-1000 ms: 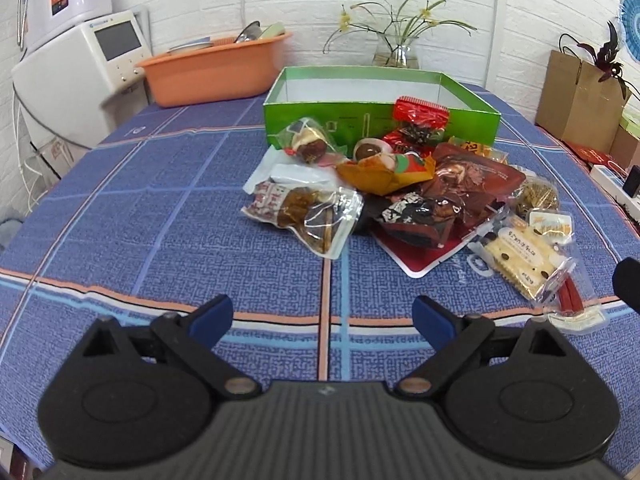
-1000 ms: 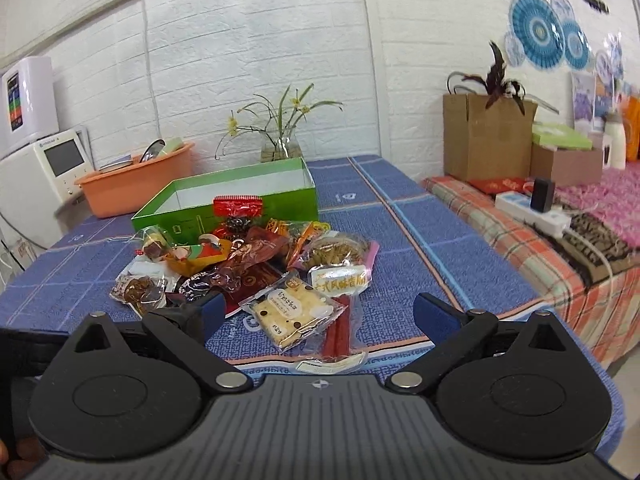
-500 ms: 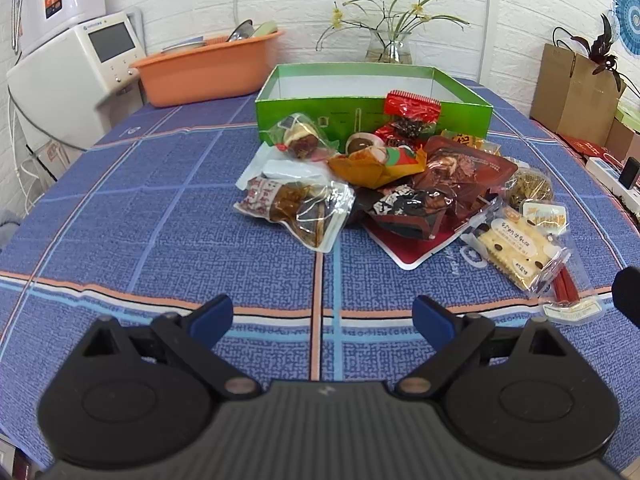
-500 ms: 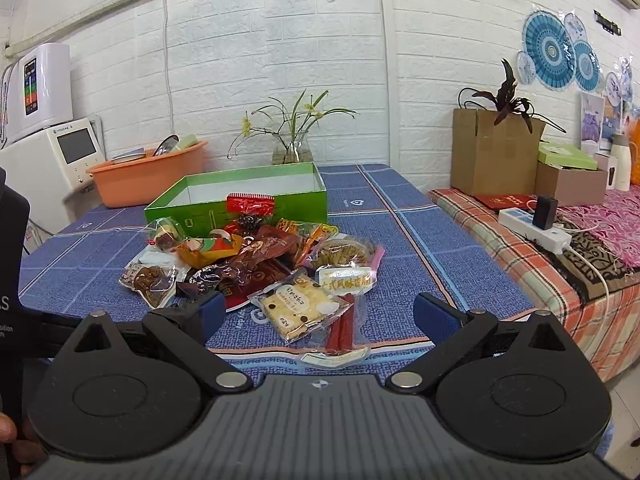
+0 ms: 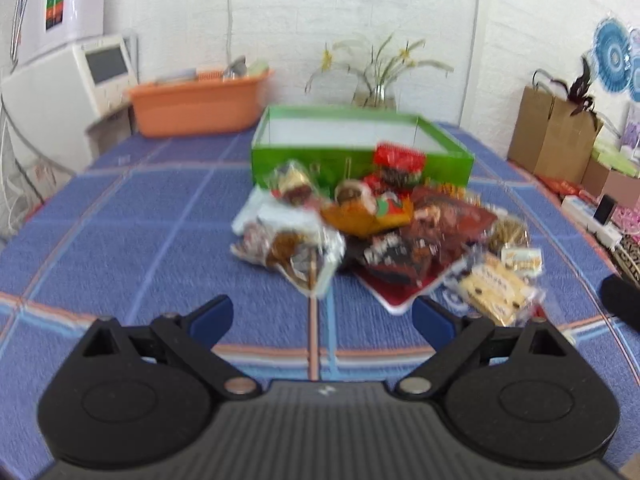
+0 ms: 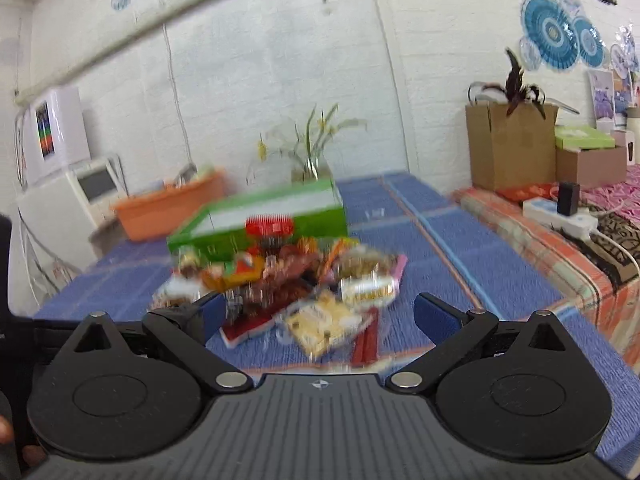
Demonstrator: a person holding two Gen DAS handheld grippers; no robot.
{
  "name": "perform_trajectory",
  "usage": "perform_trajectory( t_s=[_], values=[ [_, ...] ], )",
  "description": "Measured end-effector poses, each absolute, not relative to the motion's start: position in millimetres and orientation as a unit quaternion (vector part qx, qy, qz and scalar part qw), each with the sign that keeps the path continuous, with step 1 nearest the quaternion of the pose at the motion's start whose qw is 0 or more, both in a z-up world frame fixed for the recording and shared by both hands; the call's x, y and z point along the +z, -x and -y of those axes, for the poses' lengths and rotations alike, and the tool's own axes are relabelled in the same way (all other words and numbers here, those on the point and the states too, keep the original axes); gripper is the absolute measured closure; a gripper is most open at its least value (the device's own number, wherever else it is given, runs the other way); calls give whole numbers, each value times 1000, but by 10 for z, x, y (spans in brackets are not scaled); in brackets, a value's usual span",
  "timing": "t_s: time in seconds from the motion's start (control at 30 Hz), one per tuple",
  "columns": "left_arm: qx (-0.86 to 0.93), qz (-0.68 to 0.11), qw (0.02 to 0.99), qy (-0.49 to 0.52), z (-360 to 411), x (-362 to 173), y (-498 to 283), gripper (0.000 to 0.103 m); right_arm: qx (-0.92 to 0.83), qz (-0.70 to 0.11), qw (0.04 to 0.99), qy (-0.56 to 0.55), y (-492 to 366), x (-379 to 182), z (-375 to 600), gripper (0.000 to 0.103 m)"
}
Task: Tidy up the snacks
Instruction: 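Grasp the clear jerky bag with the left tool while the right tool grasps the cracker pack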
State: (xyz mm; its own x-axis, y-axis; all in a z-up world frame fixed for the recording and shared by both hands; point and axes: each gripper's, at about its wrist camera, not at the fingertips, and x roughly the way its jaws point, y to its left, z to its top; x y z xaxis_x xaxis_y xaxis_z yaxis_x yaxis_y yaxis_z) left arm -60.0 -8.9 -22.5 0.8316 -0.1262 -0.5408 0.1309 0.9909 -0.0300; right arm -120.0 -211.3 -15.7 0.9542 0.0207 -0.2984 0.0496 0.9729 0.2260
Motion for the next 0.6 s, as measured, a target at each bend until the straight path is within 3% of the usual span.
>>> perform_trajectory(
  t_s=[0.13, 0.23, 0.4, 0.6],
  values=[
    [-95, -210, 972, -42, -161, -190, 535, 10, -9, -91, 994, -66, 1187, -2, 2238, 0],
    [-122, -185, 975, 13, -422, -232, 433, 10, 21, -79, 997, -16, 1128, 98, 2276, 0],
    [-123, -268, 956, 6, -403, -363, 91, 10, 87, -118, 988, 40, 942, 59, 2162, 0],
    [-107, -283, 950, -77, -188, -513, -187, 10, 102, -178, 977, 62, 657, -81, 2048, 0]
  ],
)
